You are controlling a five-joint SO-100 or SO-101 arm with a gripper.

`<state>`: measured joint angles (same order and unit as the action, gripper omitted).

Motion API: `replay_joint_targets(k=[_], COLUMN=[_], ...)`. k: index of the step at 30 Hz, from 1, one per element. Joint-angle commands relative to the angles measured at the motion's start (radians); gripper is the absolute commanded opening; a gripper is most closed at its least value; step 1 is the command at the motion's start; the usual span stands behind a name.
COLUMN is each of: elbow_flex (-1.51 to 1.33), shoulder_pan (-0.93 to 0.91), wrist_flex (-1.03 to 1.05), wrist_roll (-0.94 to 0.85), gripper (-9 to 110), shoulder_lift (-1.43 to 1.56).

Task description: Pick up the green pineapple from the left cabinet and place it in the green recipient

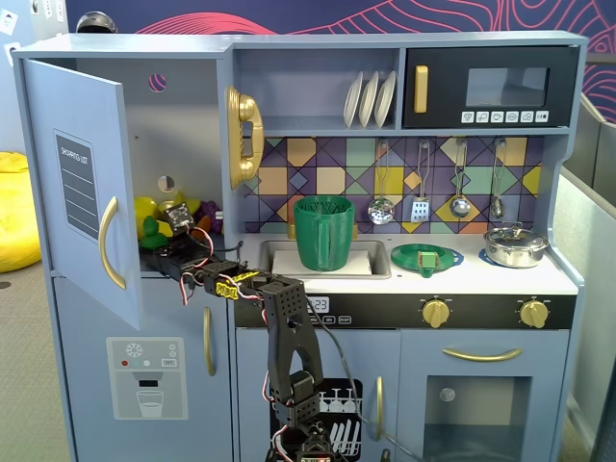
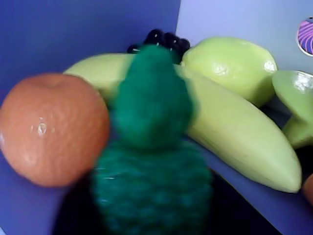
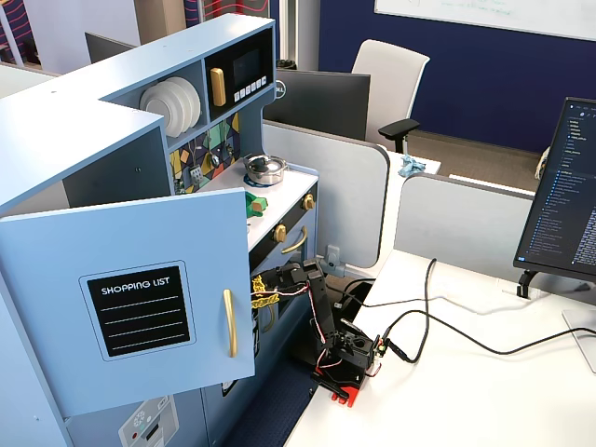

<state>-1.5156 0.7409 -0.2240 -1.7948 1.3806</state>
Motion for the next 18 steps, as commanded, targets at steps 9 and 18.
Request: replay_joint_targets(k=[9,18], elbow_flex=[-0.379,-0.578], shoulder_pan=[0.049,0.000], wrist_flex=[0.066,0.523], wrist_roll=[-0.173,-0.167], gripper=[0,0], shoulder_lift=[0.664,1.285])
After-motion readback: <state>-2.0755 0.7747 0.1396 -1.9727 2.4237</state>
